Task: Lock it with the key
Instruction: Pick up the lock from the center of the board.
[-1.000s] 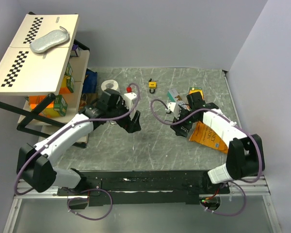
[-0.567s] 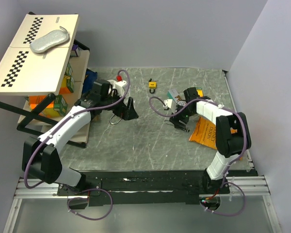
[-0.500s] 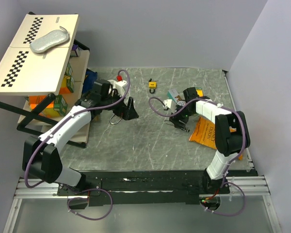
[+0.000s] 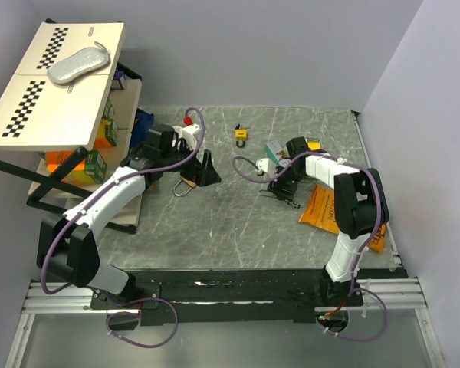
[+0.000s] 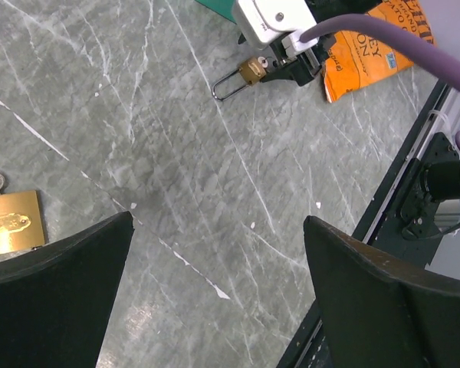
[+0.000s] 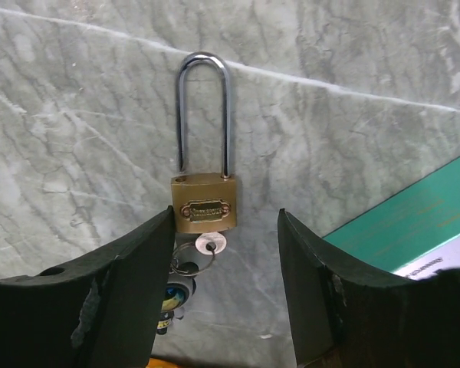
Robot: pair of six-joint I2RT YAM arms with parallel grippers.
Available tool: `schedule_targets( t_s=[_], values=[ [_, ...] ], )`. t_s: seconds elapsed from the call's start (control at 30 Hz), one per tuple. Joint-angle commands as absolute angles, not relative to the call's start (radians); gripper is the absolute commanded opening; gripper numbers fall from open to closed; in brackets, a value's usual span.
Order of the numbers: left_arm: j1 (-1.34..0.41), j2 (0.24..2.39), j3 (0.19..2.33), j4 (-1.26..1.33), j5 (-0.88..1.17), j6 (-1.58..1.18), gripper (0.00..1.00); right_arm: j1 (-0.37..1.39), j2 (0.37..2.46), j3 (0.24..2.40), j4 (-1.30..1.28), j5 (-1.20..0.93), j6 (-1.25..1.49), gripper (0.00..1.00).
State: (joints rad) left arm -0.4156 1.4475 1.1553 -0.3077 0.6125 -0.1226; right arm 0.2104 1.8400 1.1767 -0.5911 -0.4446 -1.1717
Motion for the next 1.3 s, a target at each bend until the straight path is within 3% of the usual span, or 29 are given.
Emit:
schedule_targets(
  t_s=[0.0, 0.33, 1.03, 1.17, 1.27],
  values=[
    [-0.417, 1.459, 1.154, -0.259, 0.611, -0.144, 0.99, 0.221, 1.878, 1.259, -0.661, -0.451, -1.207, 0.63],
    [-0.399, 1.477, 1.152, -0.235, 0.589, -0.170, 0.99, 0.241, 1.917, 1.310, -0.768, -0.451, -1.252, 0.71],
    [-0.391, 1.497, 1.161, -0.235, 0.502, -0.178, 0.99, 0.295, 1.979, 1.391, -0.805, -0.301, -1.124, 0.60],
    [-0.385, 1.502, 1.163, -0.233, 0.506, -0.181, 0.99, 0.302, 1.980, 1.393, -0.804, -0.285, -1.126, 0.68],
    [-0.385, 1.505, 1.161, -0.232, 0.502, -0.178, 0.99, 0.305, 1.980, 1.391, -0.805, -0.284, -1.132, 0.68]
  ],
)
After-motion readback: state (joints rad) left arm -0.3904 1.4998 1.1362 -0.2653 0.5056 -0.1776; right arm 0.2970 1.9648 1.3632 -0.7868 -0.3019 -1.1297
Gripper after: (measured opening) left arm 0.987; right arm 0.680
